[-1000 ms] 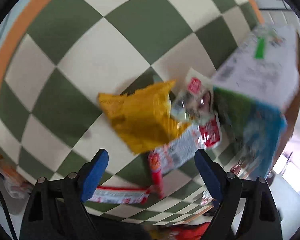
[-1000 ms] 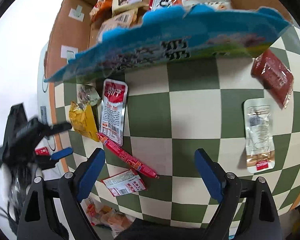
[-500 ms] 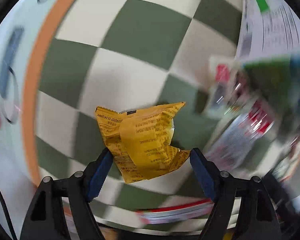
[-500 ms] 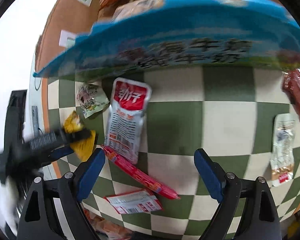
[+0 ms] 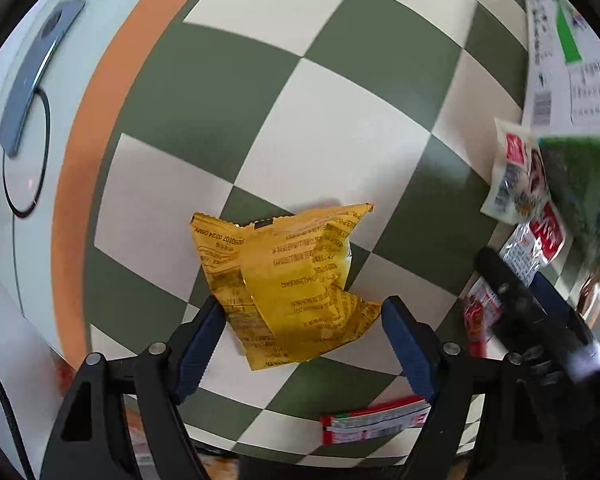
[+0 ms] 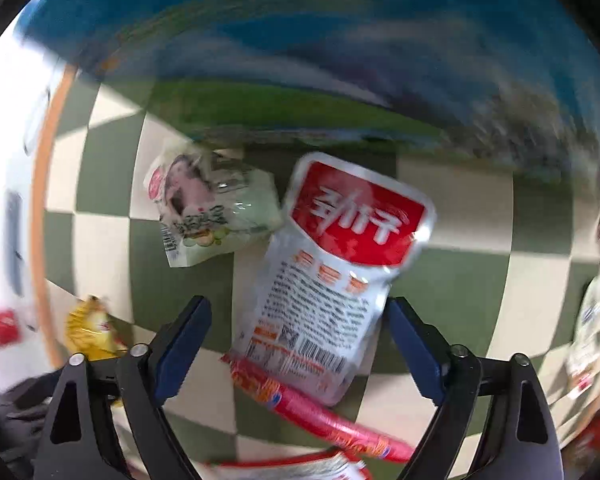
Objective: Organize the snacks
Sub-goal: 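Grasp the yellow chip bag with left tool while right tool grasps the white-red sausage pack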
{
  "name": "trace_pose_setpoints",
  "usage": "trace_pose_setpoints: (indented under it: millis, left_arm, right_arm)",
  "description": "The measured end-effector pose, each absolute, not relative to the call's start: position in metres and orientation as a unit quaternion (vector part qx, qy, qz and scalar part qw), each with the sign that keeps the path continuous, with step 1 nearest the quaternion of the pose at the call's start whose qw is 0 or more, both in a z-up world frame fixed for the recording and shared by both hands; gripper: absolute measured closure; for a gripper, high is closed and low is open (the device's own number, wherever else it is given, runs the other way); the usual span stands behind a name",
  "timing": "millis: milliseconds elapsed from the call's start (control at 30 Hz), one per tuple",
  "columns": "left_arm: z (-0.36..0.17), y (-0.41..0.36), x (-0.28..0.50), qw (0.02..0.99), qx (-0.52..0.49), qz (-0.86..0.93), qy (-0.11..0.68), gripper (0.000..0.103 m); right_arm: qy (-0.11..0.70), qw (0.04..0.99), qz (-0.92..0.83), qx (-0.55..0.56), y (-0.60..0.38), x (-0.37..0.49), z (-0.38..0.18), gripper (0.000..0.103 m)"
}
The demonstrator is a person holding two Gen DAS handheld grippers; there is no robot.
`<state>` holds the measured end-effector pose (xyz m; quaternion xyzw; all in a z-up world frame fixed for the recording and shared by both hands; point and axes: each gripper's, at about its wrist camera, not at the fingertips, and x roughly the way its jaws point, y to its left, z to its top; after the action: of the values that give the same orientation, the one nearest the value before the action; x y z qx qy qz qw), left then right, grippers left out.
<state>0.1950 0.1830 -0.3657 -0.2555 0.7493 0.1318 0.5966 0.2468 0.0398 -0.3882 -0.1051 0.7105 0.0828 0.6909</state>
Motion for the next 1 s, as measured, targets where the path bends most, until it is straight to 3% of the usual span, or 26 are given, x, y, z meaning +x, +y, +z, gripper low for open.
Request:
trace_pose_setpoints:
  millis: [200,400,567,633,700,1000]
  left_arm:
    - [-0.378,0.200,0.183,0.584,-0.298,0.126,0.745,0.023]
    - [-0.376,0.219,0.162,0.587,-0.317,0.130,0.734,0.025]
    - [-0.355,0.197,0.168,0.627,-0.248,0.129,0.727,0.050]
    - [-0.348,0.183,0.168,0.636,-0.225,0.122,0.728,0.053]
    - [-0.343,0.167,0.167,0.642,-0.204,0.107,0.732,0.054]
    - [-0.344,0.128,0.161,0.643,-0.185,0.085,0.739,0.054]
  right_arm:
    - [0.677,0.701,0.122,-0.189,0.042,0.230,-0.386,0.036]
    - [0.691,0.682,0.137,-0.197,-0.001,0.222,-0.384,0.043]
    - [0.701,0.677,0.145,-0.169,-0.036,0.212,-0.381,0.048]
    - [0.695,0.689,0.148,-0.144,-0.047,0.212,-0.373,0.057]
    - [0.693,0.693,0.150,-0.130,-0.055,0.211,-0.368,0.077]
    - [0.703,0.692,0.153,-0.055,-0.095,0.219,-0.358,0.078]
